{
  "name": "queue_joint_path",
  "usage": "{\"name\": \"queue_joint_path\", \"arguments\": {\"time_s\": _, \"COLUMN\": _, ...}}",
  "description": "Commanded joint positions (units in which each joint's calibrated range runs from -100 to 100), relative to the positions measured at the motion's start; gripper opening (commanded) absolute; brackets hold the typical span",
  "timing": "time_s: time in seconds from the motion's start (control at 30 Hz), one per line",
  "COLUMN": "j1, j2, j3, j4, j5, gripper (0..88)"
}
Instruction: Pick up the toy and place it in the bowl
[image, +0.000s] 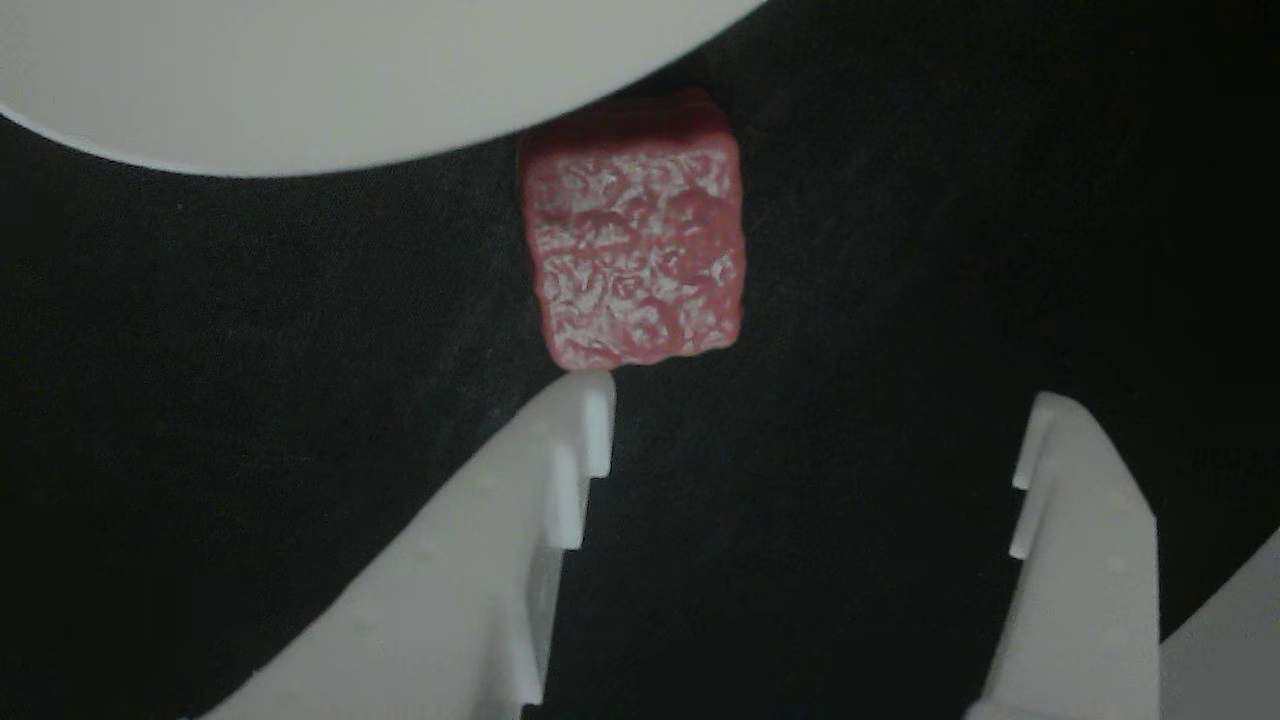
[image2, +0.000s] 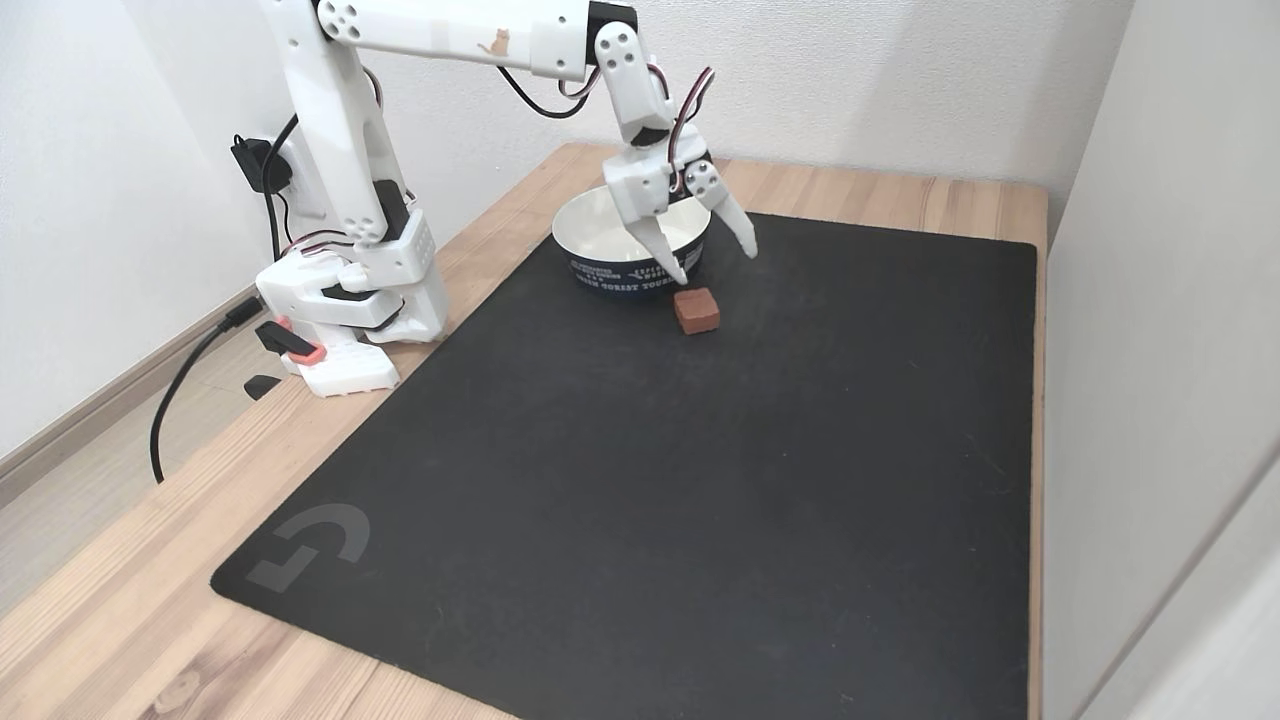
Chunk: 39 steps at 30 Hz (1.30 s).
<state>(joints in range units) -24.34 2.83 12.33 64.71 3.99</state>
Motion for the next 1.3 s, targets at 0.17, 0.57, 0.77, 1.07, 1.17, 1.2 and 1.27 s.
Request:
{"name": "queue_joint_path", "arguments": {"time_s": 0.17, "j1": 0.05, "j2": 0.13, "j3": -1.83, "j4": 0.40, "j5": -0.23, "gripper": 27.1}}
{"name": "queue_joint_path", "arguments": {"time_s": 0.57, "j1": 0.30, "j2": 9.13, "j3": -2.64, "j4": -0.44, "j5": -0.28, "gripper": 27.1}}
{"name": "queue_joint_path", "arguments": {"time_s": 0.77, "j1": 0.46, "j2": 11.47, "j3": -2.64, "j4": -0.53, "j5": -0.28, "gripper": 27.1}}
{"name": "queue_joint_path", "arguments": {"time_s": 1.07, "j1": 1.13, "j2": 13.97, "j3": -2.64, "j4": -1.29, "j5": -0.28, "gripper": 27.1}}
{"name": "queue_joint_path", "arguments": {"time_s": 1.17, "j1": 1.13, "j2": 13.97, "j3": -2.64, "j4": -1.29, "j5": -0.28, "gripper": 27.0}}
{"name": "queue_joint_path", "arguments": {"time_s": 1.2, "j1": 1.13, "j2": 13.97, "j3": -2.64, "j4": -1.29, "j5": -0.28, "gripper": 24.0}}
{"name": "queue_joint_path", "arguments": {"time_s": 1.27, "j1": 1.13, "j2": 13.88, "j3": -2.73, "j4": -1.29, "j5": -0.28, "gripper": 16.8}}
